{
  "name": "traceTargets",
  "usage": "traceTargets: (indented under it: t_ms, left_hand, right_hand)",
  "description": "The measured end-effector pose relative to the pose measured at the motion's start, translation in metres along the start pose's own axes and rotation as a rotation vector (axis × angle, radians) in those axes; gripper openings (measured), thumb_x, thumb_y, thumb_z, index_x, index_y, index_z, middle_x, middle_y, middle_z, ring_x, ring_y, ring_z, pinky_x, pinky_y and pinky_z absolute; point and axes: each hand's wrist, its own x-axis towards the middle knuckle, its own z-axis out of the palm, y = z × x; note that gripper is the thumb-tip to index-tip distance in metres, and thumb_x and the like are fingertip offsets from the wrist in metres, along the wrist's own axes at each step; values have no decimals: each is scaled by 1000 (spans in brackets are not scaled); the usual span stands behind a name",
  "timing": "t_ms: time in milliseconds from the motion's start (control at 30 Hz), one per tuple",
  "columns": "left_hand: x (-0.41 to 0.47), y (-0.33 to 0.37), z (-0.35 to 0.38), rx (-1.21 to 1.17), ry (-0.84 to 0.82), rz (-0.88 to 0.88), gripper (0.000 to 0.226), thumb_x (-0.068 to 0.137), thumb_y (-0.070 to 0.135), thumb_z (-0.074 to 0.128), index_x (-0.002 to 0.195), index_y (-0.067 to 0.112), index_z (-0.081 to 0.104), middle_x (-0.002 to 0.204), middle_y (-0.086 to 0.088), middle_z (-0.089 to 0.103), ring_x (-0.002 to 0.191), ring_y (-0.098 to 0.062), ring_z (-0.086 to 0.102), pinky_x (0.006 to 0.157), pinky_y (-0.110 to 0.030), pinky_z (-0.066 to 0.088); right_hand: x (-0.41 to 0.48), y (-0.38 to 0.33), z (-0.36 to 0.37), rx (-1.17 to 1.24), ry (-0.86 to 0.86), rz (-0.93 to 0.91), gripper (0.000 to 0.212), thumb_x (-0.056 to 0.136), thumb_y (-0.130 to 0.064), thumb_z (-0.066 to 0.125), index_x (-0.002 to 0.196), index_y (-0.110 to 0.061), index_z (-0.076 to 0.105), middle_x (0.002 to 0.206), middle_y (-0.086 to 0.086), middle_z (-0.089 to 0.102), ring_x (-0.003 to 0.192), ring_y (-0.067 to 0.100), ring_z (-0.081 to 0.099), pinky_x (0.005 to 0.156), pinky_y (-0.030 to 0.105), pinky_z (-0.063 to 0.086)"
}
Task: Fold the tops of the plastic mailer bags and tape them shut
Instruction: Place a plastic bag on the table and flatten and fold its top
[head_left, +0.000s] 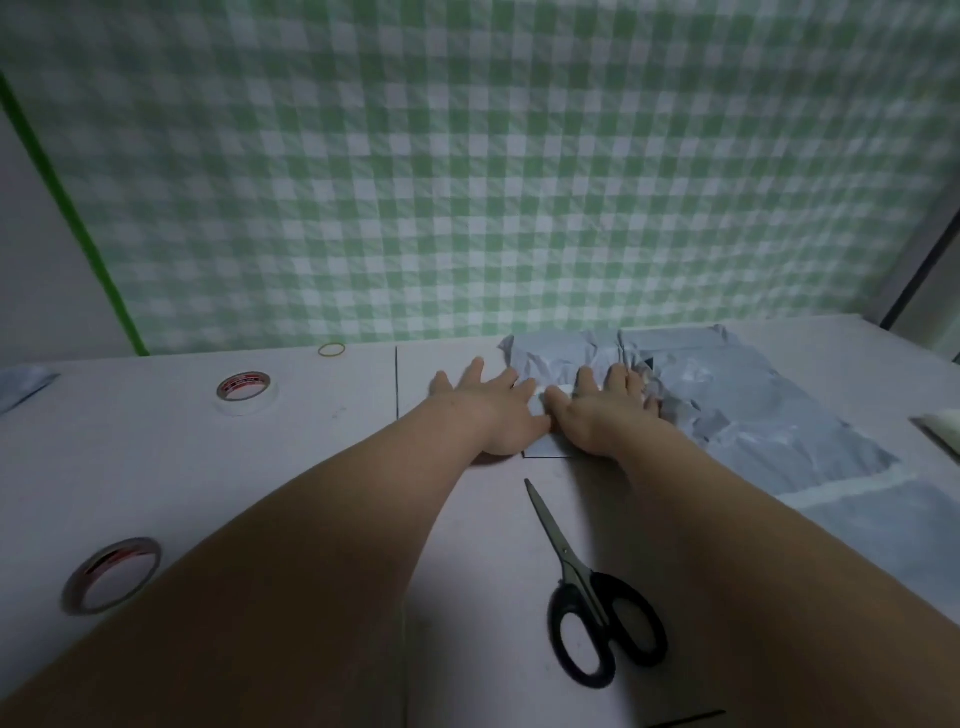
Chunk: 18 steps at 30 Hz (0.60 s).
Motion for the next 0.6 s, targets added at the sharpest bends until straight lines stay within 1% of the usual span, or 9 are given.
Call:
traceTargets:
  t_ms: [100,167,200,267,300,367,433,500,600]
  left_hand:
    - [-21,-9,-7,-25,0,38,60,99,52,23,152,27,13,160,2,7,147,-27,-1,115,-53,6]
    - [-40,-20,-13,-89,62,74,53,101,43,30,149,19,29,156,-4,25,143,-26,20,113,-38,18]
    - [-50,-28,-16,-132,111,76,48,101,36,35,144,16,38,152,-6,34,139,-24,30,110,-33,24]
    - [-72,-49,-20,-218,227,41,27,96,20,44,117,14,60,127,-8,54,117,-22,48,98,-28,36]
    - [-84,-62,-21,-247,273,8,16,92,14,45,99,16,59,111,-7,56,102,-20,50,90,-28,39]
    - [-108,-87,-19,-266,348,-85,16,87,8,46,89,23,52,98,-1,50,89,-19,46,81,-28,42]
    - [-131,-113,-11,-257,408,-195,18,86,9,47,88,26,52,100,-2,53,91,-21,50,80,-28,43]
    - [-155,-139,1,-239,447,-324,19,86,10,47,94,23,59,115,-2,59,100,-22,55,79,-29,42]
    - [-193,-181,20,-160,442,-536,36,88,13,49,122,23,59,127,0,54,115,-23,53,83,-30,42]
  right_hand:
    - [-10,-2,-11,-7,-47,-42,69,91,-54,6,142,-13,29,153,18,20,141,38,14,114,50,14]
    - [-24,-10,-22,7,-5,-68,47,100,-34,16,129,-6,42,141,21,40,129,36,37,104,40,33]
    - [-33,-17,-26,11,43,-76,39,102,-27,24,121,-4,48,135,21,46,124,34,44,95,36,37]
    - [-52,-35,-28,1,110,-144,34,101,-24,30,101,-2,57,126,20,55,116,32,51,84,32,37]
    - [-57,-46,-23,7,139,-191,36,100,-25,33,95,-1,59,121,19,59,112,31,53,79,29,37]
    - [-70,-73,-13,31,183,-271,37,96,-26,40,105,1,63,111,14,65,104,30,56,75,28,38]
    - [-89,-102,-2,55,204,-346,31,93,-24,46,103,-5,67,103,11,66,100,28,59,78,29,43]
    - [-109,-132,10,97,206,-410,23,87,-20,49,90,-8,69,92,8,65,90,26,61,68,27,45]
    - [-139,-170,29,97,189,-489,19,83,-19,49,83,-11,66,87,6,62,83,26,60,60,24,39]
